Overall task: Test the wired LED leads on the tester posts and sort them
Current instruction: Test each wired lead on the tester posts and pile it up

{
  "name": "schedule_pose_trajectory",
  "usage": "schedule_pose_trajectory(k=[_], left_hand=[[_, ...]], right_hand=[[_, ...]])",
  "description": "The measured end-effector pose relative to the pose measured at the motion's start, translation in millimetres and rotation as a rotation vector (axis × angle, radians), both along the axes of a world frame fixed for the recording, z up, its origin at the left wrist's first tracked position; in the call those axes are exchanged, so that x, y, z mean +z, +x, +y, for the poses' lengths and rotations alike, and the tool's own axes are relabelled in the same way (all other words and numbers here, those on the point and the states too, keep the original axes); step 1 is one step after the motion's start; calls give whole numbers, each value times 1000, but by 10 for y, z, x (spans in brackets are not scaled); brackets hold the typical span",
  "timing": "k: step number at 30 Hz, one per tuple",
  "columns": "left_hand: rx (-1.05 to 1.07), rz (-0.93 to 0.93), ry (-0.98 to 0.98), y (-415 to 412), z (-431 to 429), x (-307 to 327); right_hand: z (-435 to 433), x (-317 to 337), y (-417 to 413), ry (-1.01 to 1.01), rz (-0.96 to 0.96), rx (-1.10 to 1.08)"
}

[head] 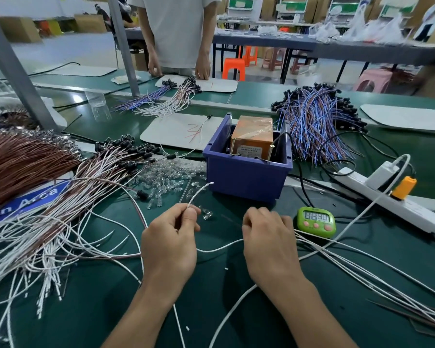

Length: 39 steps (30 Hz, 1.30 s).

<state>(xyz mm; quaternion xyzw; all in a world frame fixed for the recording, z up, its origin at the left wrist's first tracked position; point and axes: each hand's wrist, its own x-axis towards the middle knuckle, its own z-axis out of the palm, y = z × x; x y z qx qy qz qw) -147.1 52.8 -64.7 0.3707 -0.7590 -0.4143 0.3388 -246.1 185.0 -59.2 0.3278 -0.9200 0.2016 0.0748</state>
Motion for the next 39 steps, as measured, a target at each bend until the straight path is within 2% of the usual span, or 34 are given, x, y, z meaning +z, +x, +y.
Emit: schedule_pose_trajectory(k=[4, 8, 12, 26, 35, 39], left_hand=[[-19, 11, -108, 12, 61, 25], [-39, -23, -269, 9, 128, -20], [-78, -29, -317, 8, 155, -24], [-197, -39, -320, -8, 168, -110], [-264, -80, -269, 4, 192, -83], [-309, -90, -258, 13, 206, -66]], right_hand=[[56, -2, 30, -594, -253, 64], [59, 55, 32, -848, -420, 90], [70, 44, 7, -879, -486, 104], [87, 72, -16, -955, -467, 60], [93, 46, -1, -887, -460, 101], [84, 40, -24, -914, -573, 98]])
